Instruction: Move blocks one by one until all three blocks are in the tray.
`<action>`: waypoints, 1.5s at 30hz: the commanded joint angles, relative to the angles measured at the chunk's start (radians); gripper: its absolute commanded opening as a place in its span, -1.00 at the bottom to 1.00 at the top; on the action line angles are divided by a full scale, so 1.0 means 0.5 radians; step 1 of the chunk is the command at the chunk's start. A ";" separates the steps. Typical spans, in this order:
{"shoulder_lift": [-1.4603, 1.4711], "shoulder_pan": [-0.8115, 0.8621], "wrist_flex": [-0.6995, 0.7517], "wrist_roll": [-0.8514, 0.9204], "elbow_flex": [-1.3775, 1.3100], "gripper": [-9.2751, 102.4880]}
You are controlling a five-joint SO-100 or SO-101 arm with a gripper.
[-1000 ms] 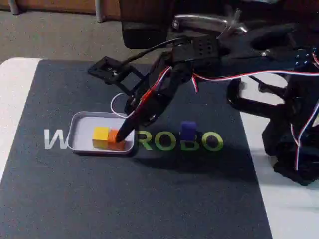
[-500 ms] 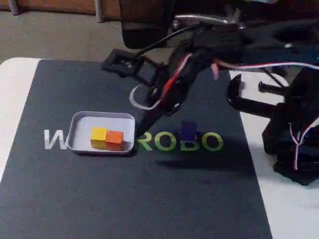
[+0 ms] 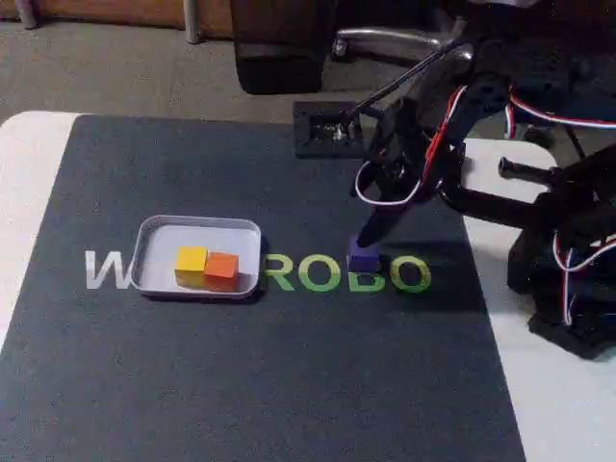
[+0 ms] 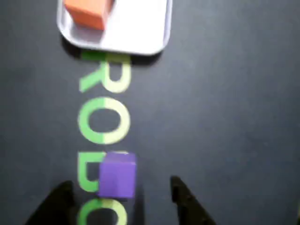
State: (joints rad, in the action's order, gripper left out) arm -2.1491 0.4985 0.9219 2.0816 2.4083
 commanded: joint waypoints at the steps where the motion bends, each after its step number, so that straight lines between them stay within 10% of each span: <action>1: -0.015 0.003 0.006 0.040 0.015 -0.43; 29: 0.528 0.083 -0.282 0.138 0.031 -0.50; 36: 0.675 0.071 -0.442 0.114 0.034 -0.96; 45: 0.681 -0.046 -0.463 -0.199 -0.101 -0.98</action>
State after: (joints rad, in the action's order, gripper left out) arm -1.8024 0.4893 0.6888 2.0187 2.4145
